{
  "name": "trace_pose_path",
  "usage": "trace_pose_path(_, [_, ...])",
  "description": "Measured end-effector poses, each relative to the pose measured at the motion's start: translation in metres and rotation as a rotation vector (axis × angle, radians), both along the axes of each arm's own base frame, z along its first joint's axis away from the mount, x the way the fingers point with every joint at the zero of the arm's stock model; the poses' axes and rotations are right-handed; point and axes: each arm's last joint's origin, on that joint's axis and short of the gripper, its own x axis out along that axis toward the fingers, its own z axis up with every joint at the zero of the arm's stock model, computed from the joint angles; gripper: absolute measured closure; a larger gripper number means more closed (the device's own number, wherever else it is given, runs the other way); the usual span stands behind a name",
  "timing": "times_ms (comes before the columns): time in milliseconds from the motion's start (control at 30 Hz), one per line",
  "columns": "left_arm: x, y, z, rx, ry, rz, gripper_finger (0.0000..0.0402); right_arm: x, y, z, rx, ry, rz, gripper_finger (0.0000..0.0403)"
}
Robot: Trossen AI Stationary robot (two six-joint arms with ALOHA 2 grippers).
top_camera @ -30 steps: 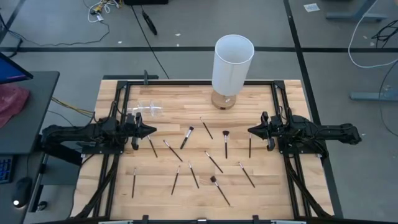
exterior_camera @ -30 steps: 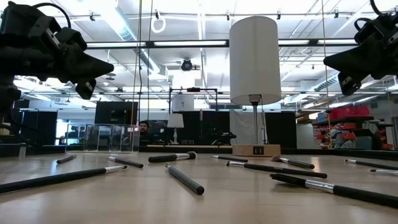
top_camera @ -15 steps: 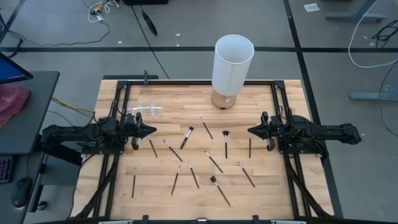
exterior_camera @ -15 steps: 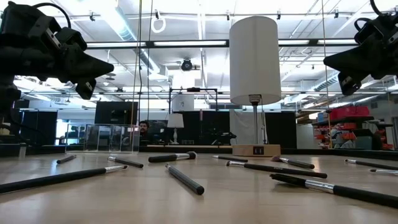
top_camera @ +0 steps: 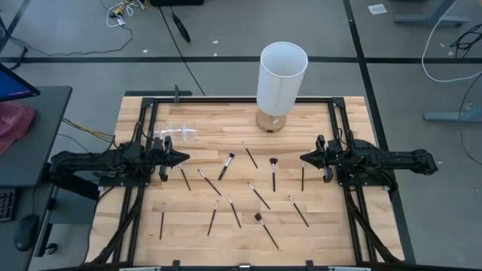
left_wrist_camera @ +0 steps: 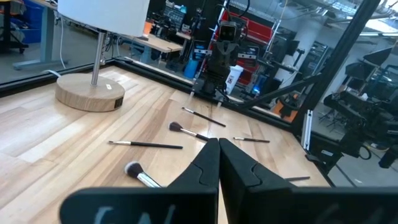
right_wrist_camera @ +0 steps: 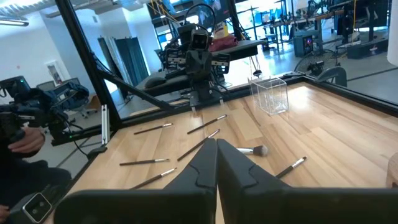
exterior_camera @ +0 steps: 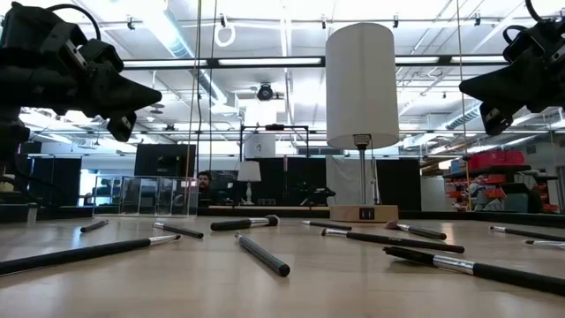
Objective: Put items in baskets/containers
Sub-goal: Put the black eyeshadow brush into the transparent organizer
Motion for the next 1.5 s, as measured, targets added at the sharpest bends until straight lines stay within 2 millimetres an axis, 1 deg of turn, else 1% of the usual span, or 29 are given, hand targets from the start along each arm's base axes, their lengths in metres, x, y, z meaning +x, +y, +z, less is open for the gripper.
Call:
trace_pose_path(467, [0.000, 0.000, 0.001, -0.043, -0.013, 0.006, 0.0399, 0.000, 0.000, 0.000, 0.000, 0.000, 0.000, 0.0397])
trace_pose_path(633, [0.000, 0.000, 0.001, 0.006, -0.009, 0.010, 0.0399, 0.000, 0.000, 0.000, 0.000, 0.000, 0.000, 0.0397])
trace_pose_path(733, [0.000, 0.001, 0.002, 0.009, -0.024, 0.041, 0.0399, 0.000, 0.000, 0.000, 0.000, 0.000, 0.000, 0.0397])
trace_pose_path(833, [-0.001, 0.003, 0.007, -0.065, -0.082, 0.087, 0.0399, 0.000, 0.000, 0.000, 0.000, 0.001, 0.000, 0.0397])
trace_pose_path(967, [0.002, 0.002, 0.011, -0.006, -0.106, 0.133, 0.0399, 0.000, 0.000, 0.000, 0.000, 0.001, 0.001, 0.0397])
trace_pose_path(1167, [0.016, -0.001, 0.011, 0.078, -0.077, 0.297, 0.0399, 0.000, 0.000, 0.000, 0.000, 0.001, 0.000, 0.0397])
trace_pose_path(1267, [0.026, -0.004, 0.006, 0.101, -0.026, 0.337, 0.0399, 0.000, 0.000, 0.000, 0.000, 0.002, 0.000, 0.0397])
trace_pose_path(1400, [0.039, -0.013, -0.005, 0.101, 0.097, 0.348, 0.0399, 0.000, 0.000, 0.000, 0.000, 0.002, 0.000, 0.0397])
trace_pose_path(1500, [0.053, -0.024, -0.002, 0.107, 0.146, 0.391, 0.0399, 0.000, 0.000, 0.000, 0.000, 0.002, 0.000, 0.0397])
